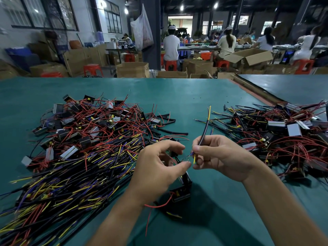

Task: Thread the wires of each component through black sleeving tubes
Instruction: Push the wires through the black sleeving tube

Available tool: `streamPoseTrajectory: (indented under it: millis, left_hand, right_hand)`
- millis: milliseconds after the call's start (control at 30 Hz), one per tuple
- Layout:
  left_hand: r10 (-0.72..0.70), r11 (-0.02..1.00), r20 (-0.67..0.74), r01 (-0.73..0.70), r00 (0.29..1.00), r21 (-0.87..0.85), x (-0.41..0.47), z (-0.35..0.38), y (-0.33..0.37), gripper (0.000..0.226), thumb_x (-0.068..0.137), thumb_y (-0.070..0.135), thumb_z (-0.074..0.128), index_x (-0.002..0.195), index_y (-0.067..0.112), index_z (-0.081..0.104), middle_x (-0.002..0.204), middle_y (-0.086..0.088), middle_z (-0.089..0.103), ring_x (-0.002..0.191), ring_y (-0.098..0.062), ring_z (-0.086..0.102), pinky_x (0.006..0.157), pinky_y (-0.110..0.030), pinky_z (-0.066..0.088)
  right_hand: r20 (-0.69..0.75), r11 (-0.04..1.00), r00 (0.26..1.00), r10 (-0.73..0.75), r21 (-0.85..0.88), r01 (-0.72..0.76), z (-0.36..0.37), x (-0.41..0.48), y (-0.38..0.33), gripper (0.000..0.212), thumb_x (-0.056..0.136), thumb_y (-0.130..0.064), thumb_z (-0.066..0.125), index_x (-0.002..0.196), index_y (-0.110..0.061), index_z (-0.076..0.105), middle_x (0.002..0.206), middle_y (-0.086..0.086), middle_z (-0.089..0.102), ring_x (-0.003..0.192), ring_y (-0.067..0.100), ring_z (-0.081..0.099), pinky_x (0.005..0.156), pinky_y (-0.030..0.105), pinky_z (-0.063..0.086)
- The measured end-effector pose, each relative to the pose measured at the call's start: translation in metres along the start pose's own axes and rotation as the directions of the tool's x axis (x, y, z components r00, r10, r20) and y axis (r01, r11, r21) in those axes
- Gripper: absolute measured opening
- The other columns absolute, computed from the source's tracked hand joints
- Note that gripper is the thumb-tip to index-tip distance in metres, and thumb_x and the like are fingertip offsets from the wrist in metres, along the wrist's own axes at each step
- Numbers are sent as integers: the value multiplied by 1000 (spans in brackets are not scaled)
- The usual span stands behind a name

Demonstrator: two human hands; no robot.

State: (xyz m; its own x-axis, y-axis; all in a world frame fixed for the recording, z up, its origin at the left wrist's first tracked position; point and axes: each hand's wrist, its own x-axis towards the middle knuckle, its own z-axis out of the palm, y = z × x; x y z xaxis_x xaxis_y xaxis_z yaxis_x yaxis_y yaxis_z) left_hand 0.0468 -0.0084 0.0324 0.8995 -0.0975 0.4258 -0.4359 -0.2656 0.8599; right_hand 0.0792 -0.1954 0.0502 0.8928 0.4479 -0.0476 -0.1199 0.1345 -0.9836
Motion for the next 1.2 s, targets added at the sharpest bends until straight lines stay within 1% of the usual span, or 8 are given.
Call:
streamPoseTrajectory:
  millis: [100,167,300,533,733,867,1000,1200]
  left_hand:
    - [-183,959,114,203,976,-197,3,-1,-3,24,70,-2,82,86,13,72,70,3,69,56,-10,55,53,-20,46]
    - [-242,924,131,270,961,-272,4,-1,-4,21,71,-6,79,84,8,71,68,1,68,54,-10,57,48,-20,46]
    - [-274,912,117,296,955,-283,4,-1,-4,19,71,-4,80,80,7,68,65,-1,69,50,-11,57,44,-21,46]
    - [-256,926,137,283,957,-249,4,0,-4,16,72,-4,79,72,8,69,57,-2,65,48,-15,53,45,-24,44]
    - [-391,834,228,448,892,-322,6,-7,-1,11,81,0,72,90,6,68,85,-14,75,55,-15,66,51,-20,53]
    - [-381,852,229,436,896,-290,4,-6,-1,7,85,2,69,81,8,71,84,-13,75,56,-15,67,52,-21,51]
    - [-359,883,178,395,916,-253,3,-3,-2,10,81,4,73,77,12,76,67,-6,71,53,-12,64,50,-20,49]
    - [-326,896,145,354,934,-268,3,1,-3,13,84,3,70,82,14,77,64,-6,68,47,-11,59,45,-20,46]
  right_hand:
    - [-24,1000,999,-24,18,25,0,0,0,15,67,-12,74,77,-6,65,81,21,53,51,15,57,62,32,57]
    - [-20,999,999,-48,20,48,0,1,0,19,64,-10,76,78,-6,63,80,19,62,52,16,59,60,29,56]
    - [-5,994,994,-111,-7,111,0,0,0,20,63,-4,78,77,-11,66,78,13,67,55,17,62,58,26,56]
    - [-75,987,985,-153,-56,149,2,0,-1,26,61,-10,77,82,-8,61,74,9,66,53,16,60,59,26,56]
    - [-168,980,966,-194,-74,184,5,3,0,28,60,-11,78,81,-10,61,74,8,65,58,16,60,58,24,55]
    - [-159,971,958,-239,-55,233,6,2,0,24,65,-9,75,82,-10,59,77,6,70,80,20,72,59,21,55]
    - [-145,962,952,-272,-81,262,10,1,-1,23,68,-11,74,84,-9,57,80,9,72,80,22,72,60,23,56]
    - [-144,952,947,-286,-154,264,12,-1,-2,14,79,5,67,83,-6,58,78,12,72,75,20,70,60,25,57]
